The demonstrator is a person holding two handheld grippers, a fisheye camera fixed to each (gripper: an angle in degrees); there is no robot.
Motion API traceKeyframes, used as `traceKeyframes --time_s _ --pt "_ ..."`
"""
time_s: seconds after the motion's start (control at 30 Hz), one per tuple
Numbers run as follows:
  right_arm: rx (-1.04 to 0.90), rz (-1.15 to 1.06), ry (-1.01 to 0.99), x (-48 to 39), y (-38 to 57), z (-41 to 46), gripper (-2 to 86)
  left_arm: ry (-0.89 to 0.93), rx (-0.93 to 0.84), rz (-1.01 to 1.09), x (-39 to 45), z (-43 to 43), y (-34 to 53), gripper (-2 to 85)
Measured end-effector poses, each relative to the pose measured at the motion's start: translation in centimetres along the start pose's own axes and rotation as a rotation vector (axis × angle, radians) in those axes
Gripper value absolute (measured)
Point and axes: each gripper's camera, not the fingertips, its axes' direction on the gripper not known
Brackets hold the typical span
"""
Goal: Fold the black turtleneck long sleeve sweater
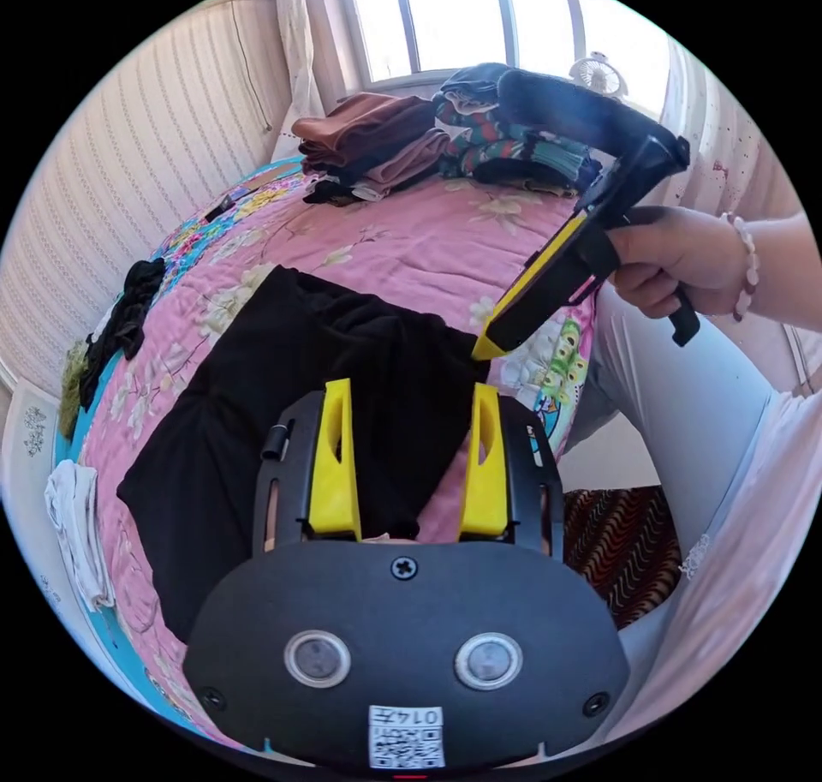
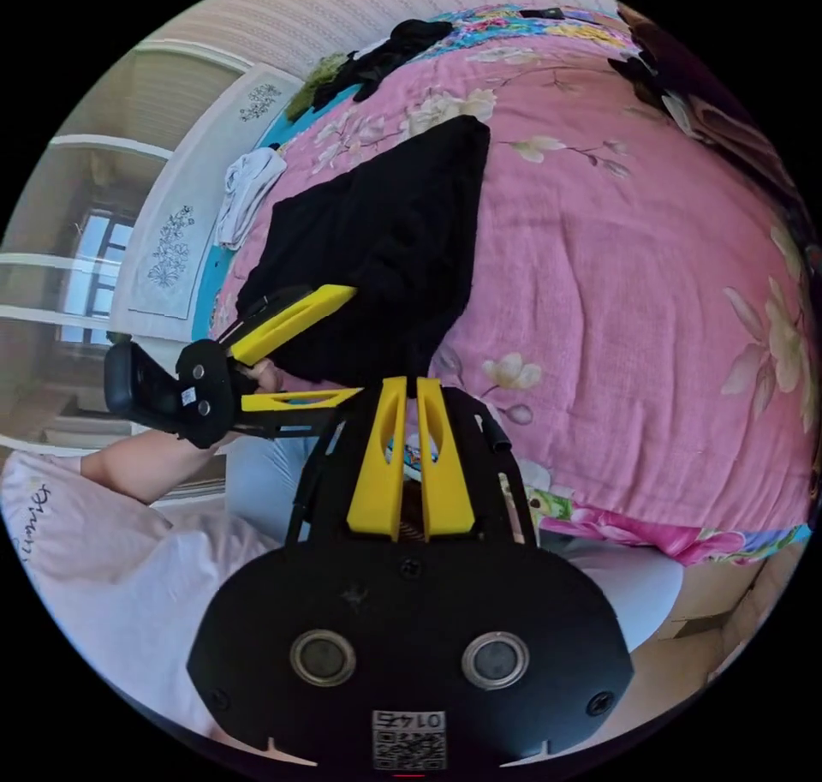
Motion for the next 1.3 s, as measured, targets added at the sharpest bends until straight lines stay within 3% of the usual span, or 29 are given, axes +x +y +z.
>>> traceKeyframes --time_s 0.17,0.43,0.57,0.67,0.73,0.8,0.93,1.07,1.17,1.3 --pt "0.101 -0.078 -0.178 2.2 0.0 -2.5 0.1 0.017 -0.013 0.014 0.8 0.2 -1.6 20.6" --pt "0.064 -0.064 -0.198 7.1 0.9 -2.0 0.2 -0.015 0.063 -0.068 0.0 -3.4 -1.0 18.9" --pt "0.045 -0.1 -0.221 8.5 1.2 -1.8 0.6 0.051 0.001 -0.097 -0.9 -0.1 -2.0 18.4" --pt "0.049 -0.149 -0.264 9.1 1.0 -2.0 1.1 0.052 -0.075 -0.109 -0.6 2.0 -2.9 12.7" --pt "0.066 -0.216 -0.205 9.6 0.8 -2.7 1.3 -0.07 -0.101 -0.137 -0.5 2.2 -2.9 6.2" --pt "0.113 -0.239 -0.144 11.0 0.3 -3.4 1.9 -0.027 -0.092 -0.151 -1.0 2.3 -2.6 2.8" --pt "0.198 -0.081 -0.06 17.1 -3.0 -2.5 9.5 0.038 -0.079 -0.201 -2.6 2.4 -1.5 1.0" --pt "0.298 0.169 -0.197 22.0 -6.2 -0.6 13.4 0.062 -0.057 -0.215 -3.7 2.2 -0.8 0.4" --pt "0.32 0.286 -0.283 24.0 -7.0 0.8 11.5 0.09 -0.064 -0.23 -4.4 2.4 -0.1 -0.1" --pt "0.208 0.187 -0.322 24.0 -7.5 1.3 5.0 0.107 -0.048 -0.213 -5.0 2.2 0.7 -0.5"
